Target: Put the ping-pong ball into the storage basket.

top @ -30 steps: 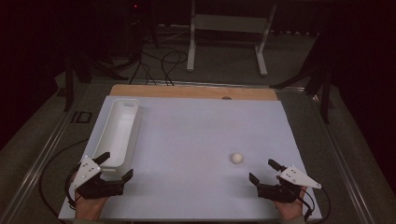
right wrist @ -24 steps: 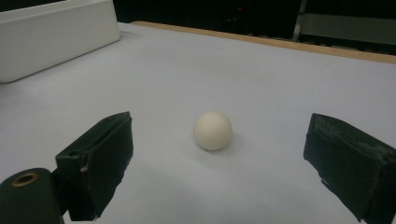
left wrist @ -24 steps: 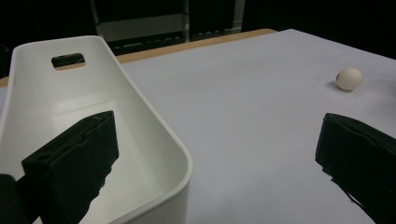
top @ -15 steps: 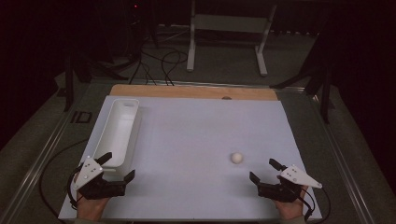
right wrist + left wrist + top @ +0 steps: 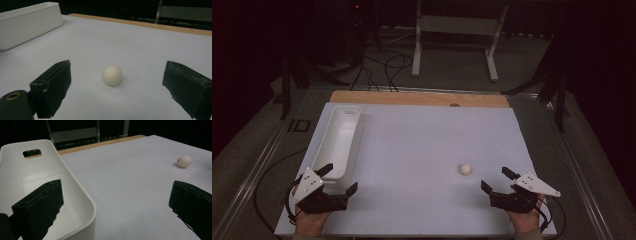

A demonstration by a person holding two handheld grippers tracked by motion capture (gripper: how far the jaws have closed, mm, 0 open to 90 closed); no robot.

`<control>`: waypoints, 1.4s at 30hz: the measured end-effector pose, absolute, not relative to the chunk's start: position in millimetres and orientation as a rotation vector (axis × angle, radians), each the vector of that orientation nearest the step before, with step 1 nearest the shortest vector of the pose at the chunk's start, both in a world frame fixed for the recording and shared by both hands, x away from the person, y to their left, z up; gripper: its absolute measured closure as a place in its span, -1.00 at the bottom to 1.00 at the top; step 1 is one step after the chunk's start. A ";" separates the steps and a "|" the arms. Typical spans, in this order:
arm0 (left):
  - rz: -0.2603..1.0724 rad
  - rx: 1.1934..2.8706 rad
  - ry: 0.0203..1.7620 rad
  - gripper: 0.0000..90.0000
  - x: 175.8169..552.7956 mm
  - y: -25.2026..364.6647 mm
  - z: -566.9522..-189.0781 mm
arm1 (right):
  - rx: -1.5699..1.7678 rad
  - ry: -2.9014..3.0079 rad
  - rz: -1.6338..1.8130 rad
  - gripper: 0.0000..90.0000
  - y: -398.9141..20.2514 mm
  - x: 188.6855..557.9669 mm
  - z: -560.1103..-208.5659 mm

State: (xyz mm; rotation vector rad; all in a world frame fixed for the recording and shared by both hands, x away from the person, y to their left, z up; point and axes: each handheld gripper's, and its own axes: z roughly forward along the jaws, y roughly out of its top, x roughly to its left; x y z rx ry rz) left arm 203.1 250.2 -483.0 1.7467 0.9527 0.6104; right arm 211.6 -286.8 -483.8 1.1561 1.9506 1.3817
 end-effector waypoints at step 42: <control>0.604 1.757 0.941 -1.00 203.6 248.6 -484.1 | 1.148 2.071 1.287 -0.83 -275.2 239.9 -459.7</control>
